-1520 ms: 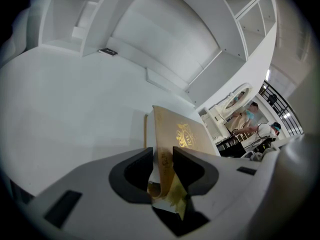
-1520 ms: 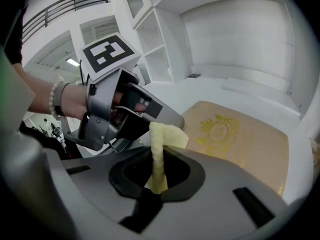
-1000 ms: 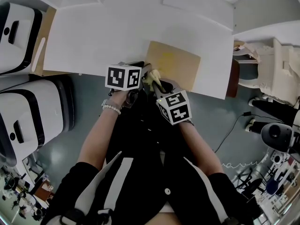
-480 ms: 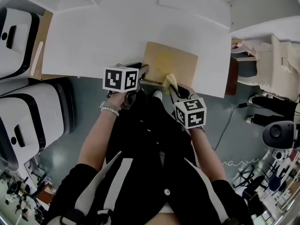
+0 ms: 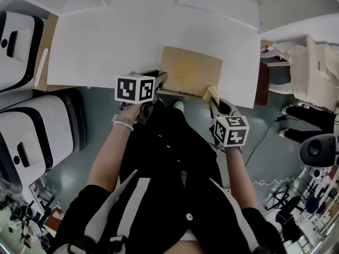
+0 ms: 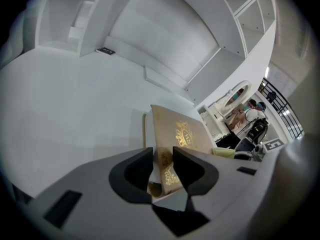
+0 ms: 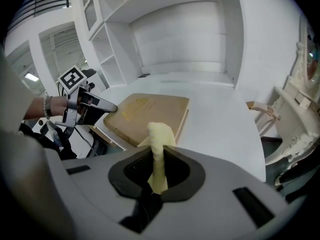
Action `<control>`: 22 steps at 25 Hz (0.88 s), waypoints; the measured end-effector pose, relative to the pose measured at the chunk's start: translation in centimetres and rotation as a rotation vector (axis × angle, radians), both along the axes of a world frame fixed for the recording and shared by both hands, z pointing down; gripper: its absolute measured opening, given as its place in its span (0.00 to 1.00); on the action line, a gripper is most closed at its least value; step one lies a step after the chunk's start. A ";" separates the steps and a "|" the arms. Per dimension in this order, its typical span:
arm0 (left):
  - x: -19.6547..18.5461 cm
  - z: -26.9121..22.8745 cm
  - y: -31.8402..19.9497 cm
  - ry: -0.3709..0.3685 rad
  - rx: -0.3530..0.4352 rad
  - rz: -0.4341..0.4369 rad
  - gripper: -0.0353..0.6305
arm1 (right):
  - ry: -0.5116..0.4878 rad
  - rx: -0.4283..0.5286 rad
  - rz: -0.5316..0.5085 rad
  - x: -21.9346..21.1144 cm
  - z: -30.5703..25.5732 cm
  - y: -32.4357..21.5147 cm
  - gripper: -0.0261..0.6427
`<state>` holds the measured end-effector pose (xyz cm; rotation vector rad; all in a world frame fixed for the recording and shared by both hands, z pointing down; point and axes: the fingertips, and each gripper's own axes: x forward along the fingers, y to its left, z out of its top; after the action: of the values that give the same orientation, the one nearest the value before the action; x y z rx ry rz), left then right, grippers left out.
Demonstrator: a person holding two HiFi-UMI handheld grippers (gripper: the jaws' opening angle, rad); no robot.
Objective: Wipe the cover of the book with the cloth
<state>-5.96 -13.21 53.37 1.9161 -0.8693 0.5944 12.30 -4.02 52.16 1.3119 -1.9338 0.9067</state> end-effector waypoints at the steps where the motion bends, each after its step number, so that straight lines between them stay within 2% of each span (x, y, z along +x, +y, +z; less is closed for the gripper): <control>1: 0.0 0.0 0.0 -0.001 0.000 0.000 0.24 | 0.005 -0.002 0.011 0.5 0.0 0.1 0.09; 5: 0.1 -0.1 -0.1 -0.004 0.001 -0.003 0.24 | 0.021 -0.010 0.052 2.2 0.1 0.4 0.09; 10: 0.1 -0.2 -0.1 -0.006 0.020 0.005 0.24 | -0.061 0.024 0.128 2.6 -0.6 0.0 0.09; 17: 0.5 -1.1 -0.5 -0.026 0.107 0.030 0.24 | -0.102 0.104 0.119 1.8 -2.9 -1.6 0.09; 22: -0.1 -2.7 -0.8 0.025 0.141 -0.004 0.24 | -0.119 0.181 0.099 1.0 -5.3 -3.2 0.09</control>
<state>-6.08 -14.04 50.67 2.0437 -0.9199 0.5176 13.32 -7.21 46.86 1.4993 -2.0989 0.8919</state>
